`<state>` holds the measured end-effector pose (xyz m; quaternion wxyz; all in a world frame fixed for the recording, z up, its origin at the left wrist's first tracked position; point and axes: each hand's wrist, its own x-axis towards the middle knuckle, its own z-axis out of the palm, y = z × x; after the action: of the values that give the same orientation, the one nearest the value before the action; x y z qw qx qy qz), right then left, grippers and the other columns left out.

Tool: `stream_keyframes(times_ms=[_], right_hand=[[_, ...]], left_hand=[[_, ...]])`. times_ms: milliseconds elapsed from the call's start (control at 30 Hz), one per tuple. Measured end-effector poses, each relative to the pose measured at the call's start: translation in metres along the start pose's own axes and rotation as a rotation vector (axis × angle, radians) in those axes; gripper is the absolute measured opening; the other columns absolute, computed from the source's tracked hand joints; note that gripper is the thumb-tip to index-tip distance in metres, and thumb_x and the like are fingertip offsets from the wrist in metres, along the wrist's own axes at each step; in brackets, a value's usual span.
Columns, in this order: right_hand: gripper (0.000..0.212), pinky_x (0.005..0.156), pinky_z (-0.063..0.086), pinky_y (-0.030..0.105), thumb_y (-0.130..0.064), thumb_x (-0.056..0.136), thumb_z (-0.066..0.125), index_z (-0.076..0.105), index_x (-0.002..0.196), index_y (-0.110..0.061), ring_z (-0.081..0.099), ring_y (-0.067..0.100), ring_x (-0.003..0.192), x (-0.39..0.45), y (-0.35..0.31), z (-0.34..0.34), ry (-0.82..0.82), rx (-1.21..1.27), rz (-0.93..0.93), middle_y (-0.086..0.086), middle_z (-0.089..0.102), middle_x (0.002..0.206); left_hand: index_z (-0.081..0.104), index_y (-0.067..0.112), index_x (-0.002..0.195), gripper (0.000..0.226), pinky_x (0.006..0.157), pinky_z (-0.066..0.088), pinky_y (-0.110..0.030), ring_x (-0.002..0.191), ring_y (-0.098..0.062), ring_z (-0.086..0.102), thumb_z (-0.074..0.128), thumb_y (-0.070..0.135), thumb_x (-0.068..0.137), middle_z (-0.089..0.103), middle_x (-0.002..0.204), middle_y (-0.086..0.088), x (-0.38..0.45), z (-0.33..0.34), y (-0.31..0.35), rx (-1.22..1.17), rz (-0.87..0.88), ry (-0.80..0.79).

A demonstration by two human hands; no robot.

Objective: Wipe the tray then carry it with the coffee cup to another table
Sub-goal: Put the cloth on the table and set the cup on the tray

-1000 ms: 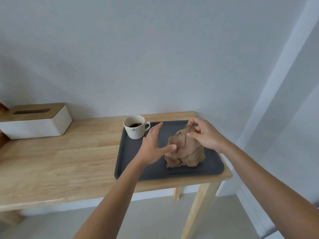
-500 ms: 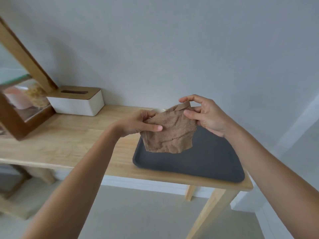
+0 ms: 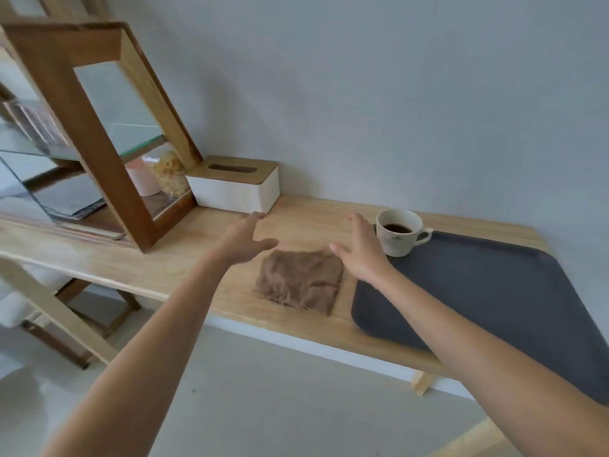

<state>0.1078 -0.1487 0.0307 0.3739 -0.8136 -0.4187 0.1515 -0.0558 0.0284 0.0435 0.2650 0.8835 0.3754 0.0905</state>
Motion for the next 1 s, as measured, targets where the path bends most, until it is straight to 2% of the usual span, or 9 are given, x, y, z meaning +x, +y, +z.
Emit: stream_keyframes(times_ms=[133,233,467,600,700,767,833,900,1000], right_hand=[[0.065,0.119,0.018,0.045,-0.040,0.091,0.057,0.034,0.145,-0.013,0.018,0.028,0.147,-0.008,0.009,0.033,-0.271,-0.322,-0.185,0.009,0.022,0.158],[0.082,0.118,0.005,0.056,-0.057,0.088,0.049,0.018,0.152,-0.016,-0.006,0.030,0.149,-0.010,0.015,0.045,-0.471,-0.549,-0.128,0.012,-0.001,0.162],[0.093,0.114,-0.009,0.065,-0.063,0.082,0.053,0.010,0.153,-0.022,-0.008,0.021,0.150,-0.004,0.015,0.039,-0.531,-0.625,-0.107,0.008,-0.003,0.163],[0.085,0.119,0.003,0.057,-0.055,0.077,0.067,0.033,0.147,-0.023,0.019,0.018,0.147,-0.013,0.025,0.026,-0.316,-0.326,-0.140,0.002,0.029,0.157],[0.050,0.106,0.041,0.041,-0.033,0.080,0.072,0.059,0.126,-0.016,0.053,0.016,0.120,-0.018,0.041,-0.005,0.251,-0.074,-0.161,0.001,0.061,0.126],[0.046,0.099,0.044,0.041,-0.021,0.078,0.075,0.060,0.120,-0.014,0.051,0.021,0.114,-0.011,0.059,-0.031,0.554,-0.085,-0.101,0.004,0.058,0.119],[0.065,0.105,0.038,0.041,-0.024,0.072,0.079,0.051,0.130,-0.014,0.042,0.026,0.122,0.003,0.079,-0.056,0.563,-0.136,0.049,0.007,0.049,0.128],[0.088,0.110,0.030,0.039,-0.029,0.068,0.083,0.038,0.141,-0.014,0.033,0.027,0.133,0.016,0.096,-0.074,0.390,-0.123,0.191,0.008,0.040,0.142],[0.079,0.105,0.039,0.036,-0.027,0.064,0.086,0.050,0.134,-0.019,0.048,0.022,0.128,0.029,0.110,-0.085,0.216,-0.003,0.181,0.000,0.055,0.135]], left_hand=[[0.038,0.020,0.144,0.068,0.115,0.026,-0.047,0.138,-0.023,0.037,0.060,0.047,0.086,0.039,0.149,-0.002,-0.005,0.026,-0.029,0.113,0.257,-0.105],[0.025,0.036,0.147,0.077,0.118,0.009,-0.057,0.145,-0.019,0.023,0.058,0.058,0.080,0.033,0.153,0.009,-0.013,0.042,-0.046,0.185,0.239,-0.270],[0.004,0.040,0.151,0.095,0.117,-0.010,-0.058,0.150,-0.018,-0.007,0.064,0.055,0.079,0.000,0.161,0.019,-0.017,0.042,-0.048,0.263,0.192,-0.360],[0.002,0.031,0.152,0.099,0.114,-0.013,-0.058,0.149,-0.021,-0.015,0.063,0.056,0.079,-0.007,0.162,0.009,-0.011,0.038,-0.031,0.418,0.233,-0.366],[0.006,0.022,0.153,0.095,0.120,0.000,-0.050,0.150,-0.018,-0.004,0.058,0.057,0.082,-0.002,0.163,0.003,0.004,0.034,0.000,0.251,0.332,-0.333],[0.013,0.018,0.153,0.087,0.120,0.016,-0.040,0.149,-0.018,0.013,0.058,0.050,0.086,0.013,0.161,0.000,0.020,0.042,0.031,0.039,0.396,-0.300],[0.019,0.017,0.152,0.080,0.116,0.027,-0.035,0.145,-0.017,0.025,0.060,0.043,0.088,0.024,0.159,0.000,0.039,0.061,0.062,-0.162,0.420,-0.295],[0.023,0.014,0.151,0.078,0.111,0.035,-0.033,0.142,-0.016,0.032,0.064,0.035,0.088,0.030,0.156,-0.003,0.056,0.084,0.089,-0.340,0.373,-0.330],[0.035,0.011,0.145,0.070,0.109,0.040,-0.040,0.131,-0.021,0.048,0.068,0.026,0.085,0.047,0.145,-0.007,0.075,0.113,0.112,-0.453,0.333,-0.321]])
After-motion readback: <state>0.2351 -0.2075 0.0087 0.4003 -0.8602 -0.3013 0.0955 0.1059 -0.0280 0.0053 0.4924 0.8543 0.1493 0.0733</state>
